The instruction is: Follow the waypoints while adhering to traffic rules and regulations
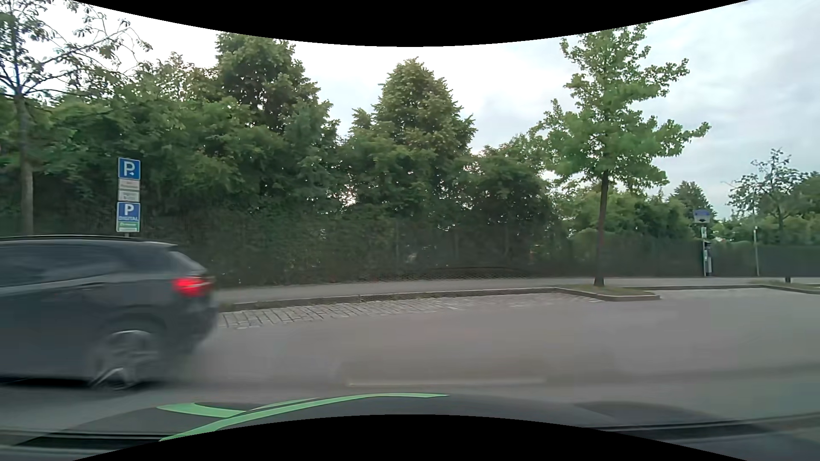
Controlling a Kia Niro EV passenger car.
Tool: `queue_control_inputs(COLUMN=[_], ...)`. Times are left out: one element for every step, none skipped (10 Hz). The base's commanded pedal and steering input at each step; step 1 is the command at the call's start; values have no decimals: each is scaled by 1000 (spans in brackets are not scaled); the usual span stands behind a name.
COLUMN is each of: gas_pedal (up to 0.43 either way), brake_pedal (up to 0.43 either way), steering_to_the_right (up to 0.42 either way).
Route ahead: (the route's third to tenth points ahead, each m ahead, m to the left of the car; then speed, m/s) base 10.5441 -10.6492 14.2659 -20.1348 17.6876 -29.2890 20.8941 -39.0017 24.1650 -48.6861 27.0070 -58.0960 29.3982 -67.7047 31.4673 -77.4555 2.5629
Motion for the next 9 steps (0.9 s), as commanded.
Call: queue_control_inputs(gas_pedal=[67,87,87,87,87,87,87,87,87], brake_pedal=[0,0,0,0,0,0,0,0,0], steering_to_the_right=[445,463,477,501,520,539,559,571,578])
